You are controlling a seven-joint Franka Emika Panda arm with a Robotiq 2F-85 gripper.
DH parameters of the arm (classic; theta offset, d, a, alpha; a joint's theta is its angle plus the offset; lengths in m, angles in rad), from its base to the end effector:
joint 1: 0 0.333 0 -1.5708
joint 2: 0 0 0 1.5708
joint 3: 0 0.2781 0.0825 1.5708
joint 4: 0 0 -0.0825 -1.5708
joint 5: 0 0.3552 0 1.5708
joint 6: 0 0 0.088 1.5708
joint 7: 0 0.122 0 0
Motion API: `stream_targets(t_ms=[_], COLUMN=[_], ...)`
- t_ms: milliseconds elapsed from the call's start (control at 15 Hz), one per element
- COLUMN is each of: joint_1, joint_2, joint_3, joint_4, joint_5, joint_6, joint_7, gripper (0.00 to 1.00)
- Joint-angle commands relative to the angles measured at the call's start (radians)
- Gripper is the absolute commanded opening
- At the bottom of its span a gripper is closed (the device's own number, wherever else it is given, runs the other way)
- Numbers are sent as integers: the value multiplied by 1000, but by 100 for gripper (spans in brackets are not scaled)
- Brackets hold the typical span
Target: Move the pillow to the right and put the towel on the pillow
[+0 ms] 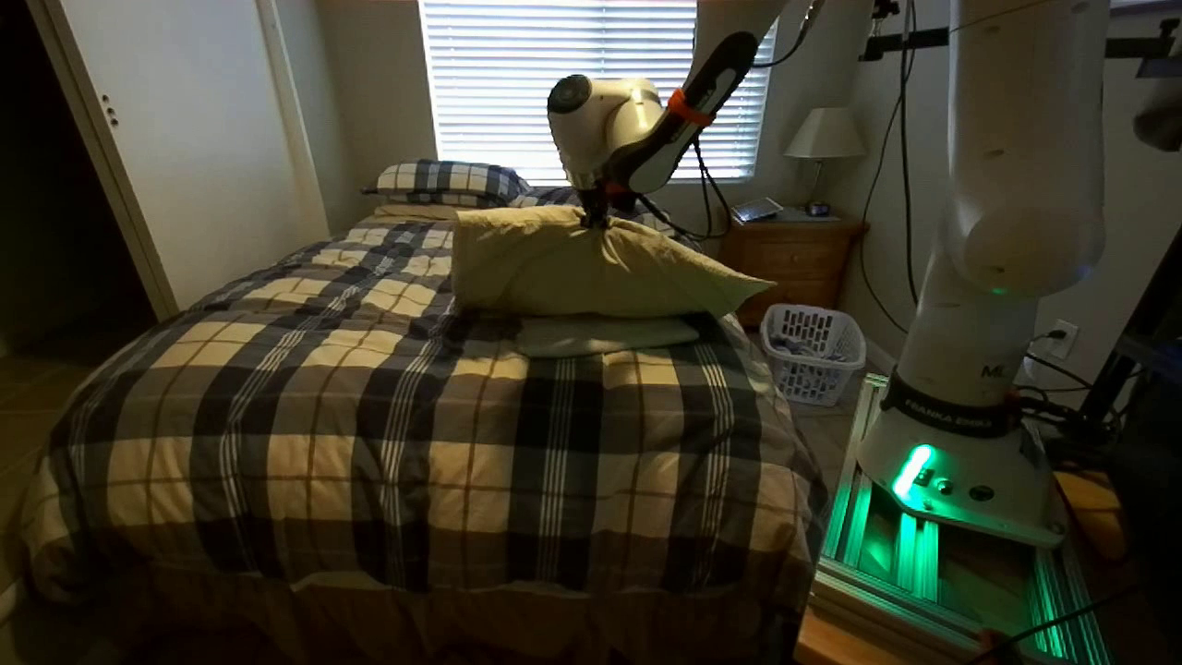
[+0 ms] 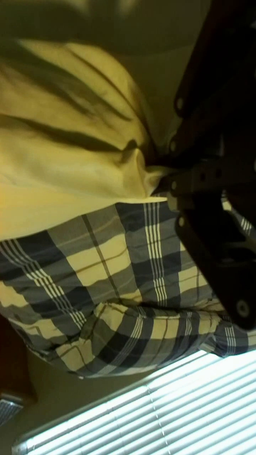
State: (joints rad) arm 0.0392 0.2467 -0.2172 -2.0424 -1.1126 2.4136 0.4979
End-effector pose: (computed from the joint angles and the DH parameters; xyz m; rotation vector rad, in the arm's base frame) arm 0.5669 -0.1135 0.3112 2.3249 0.1939 0.2789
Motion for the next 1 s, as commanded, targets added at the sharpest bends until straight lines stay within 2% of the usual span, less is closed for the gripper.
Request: stream_targets(t_ms=[0,67,133,333,733,800,933], joint_1=[-79,-91,-75,-92,-91,-91,-96], joint_2=[-9,9,-4,0,3,3,33], joint_3=[22,25,38,38,42,42,30], joint_4=[44,65,36,46,46,46,95], joint_5=[-37,-32,-24,-23,-22,-22,-43], joint_6=[36,50,22,46,46,46,40], joint_7=[-120,-149,-86,-127,-129,-129,-61], gripper=[5,5,7,7,7,4,4])
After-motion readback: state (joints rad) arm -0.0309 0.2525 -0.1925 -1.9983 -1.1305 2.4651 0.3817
